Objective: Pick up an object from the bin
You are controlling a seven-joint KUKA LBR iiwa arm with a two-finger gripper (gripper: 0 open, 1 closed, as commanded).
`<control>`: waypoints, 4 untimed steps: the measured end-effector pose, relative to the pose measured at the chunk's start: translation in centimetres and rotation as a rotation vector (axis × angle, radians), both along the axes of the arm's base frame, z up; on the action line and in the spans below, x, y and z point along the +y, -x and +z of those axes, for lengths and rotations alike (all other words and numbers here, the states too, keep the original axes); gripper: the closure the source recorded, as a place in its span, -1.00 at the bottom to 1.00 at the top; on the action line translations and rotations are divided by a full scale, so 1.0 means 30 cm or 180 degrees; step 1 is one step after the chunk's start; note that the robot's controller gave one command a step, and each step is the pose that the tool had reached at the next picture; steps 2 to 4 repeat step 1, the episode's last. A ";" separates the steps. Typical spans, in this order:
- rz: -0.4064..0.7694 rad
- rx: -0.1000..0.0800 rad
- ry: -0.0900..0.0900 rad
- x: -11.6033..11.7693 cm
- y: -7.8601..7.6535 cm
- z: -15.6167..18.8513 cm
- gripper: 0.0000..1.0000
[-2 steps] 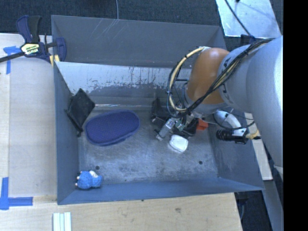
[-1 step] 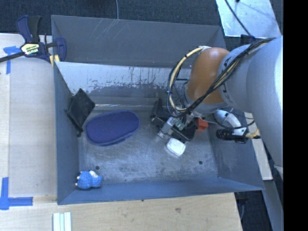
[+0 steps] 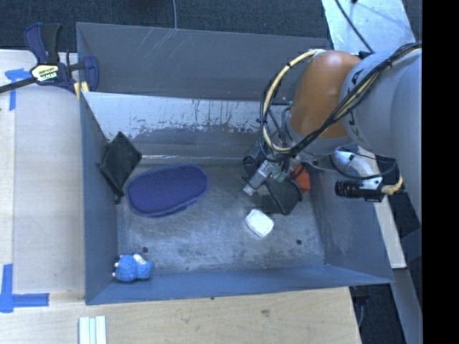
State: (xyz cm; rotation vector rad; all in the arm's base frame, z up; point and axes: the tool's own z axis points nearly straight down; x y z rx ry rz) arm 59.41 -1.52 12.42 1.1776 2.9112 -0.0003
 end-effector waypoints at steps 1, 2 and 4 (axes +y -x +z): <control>0.0011 0.0009 0.0000 -0.003 0.004 0.080 1.00; 0.0011 0.0009 0.0000 -0.003 0.004 0.080 1.00; 0.0011 0.0009 0.0000 -0.003 0.004 0.080 1.00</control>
Offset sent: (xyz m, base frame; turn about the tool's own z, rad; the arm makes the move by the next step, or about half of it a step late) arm -0.0001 0.0000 0.0256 0.0000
